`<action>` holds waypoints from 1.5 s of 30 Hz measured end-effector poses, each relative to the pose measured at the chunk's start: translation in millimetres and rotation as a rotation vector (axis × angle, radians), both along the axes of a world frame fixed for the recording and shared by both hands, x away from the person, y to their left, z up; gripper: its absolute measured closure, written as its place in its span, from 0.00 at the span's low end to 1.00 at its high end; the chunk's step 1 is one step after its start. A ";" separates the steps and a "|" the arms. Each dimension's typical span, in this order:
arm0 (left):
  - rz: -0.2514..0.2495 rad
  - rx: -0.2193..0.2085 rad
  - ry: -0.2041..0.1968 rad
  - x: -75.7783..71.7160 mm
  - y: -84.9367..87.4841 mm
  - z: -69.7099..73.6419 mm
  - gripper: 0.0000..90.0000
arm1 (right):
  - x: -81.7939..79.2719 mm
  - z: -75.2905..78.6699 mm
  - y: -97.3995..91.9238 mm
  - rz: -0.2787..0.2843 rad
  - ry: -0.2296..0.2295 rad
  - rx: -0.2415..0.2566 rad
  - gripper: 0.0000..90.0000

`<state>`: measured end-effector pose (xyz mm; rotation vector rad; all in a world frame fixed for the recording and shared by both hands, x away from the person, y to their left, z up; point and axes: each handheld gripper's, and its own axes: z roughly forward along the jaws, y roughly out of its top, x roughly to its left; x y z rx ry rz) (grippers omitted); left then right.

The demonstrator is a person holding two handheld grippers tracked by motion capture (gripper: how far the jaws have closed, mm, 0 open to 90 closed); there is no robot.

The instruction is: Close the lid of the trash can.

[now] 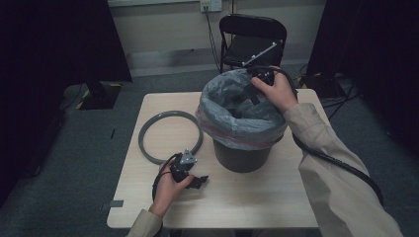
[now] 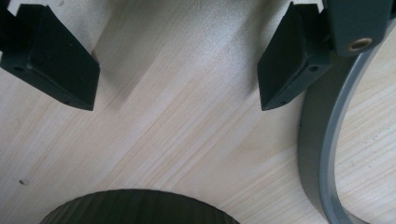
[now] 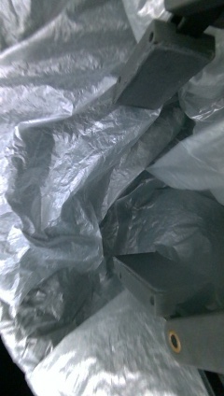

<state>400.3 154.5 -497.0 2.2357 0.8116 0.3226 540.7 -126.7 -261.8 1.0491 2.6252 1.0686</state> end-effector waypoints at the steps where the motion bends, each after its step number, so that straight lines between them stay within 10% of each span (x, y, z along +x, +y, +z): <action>1: -0.001 0.000 -0.003 -0.1 0.0 -0.2 0.14 | 0.8 -2.1 0.6 -0.006 0.002 -0.003 0.20; 14: -0.009 -0.003 -0.010 -0.6 1.5 -0.9 0.13 | 6.8 -19.6 11.3 -0.006 0.058 -0.061 0.20; 30: -0.002 -0.007 -0.006 -0.9 0.6 -1.0 0.13 | -33.4 25.8 18.9 0.128 -0.018 0.050 0.20; 45: 0.006 -0.009 -0.011 -1.6 -0.1 -1.6 0.13 | -36.8 -8.1 55.1 0.193 0.060 -0.043 0.23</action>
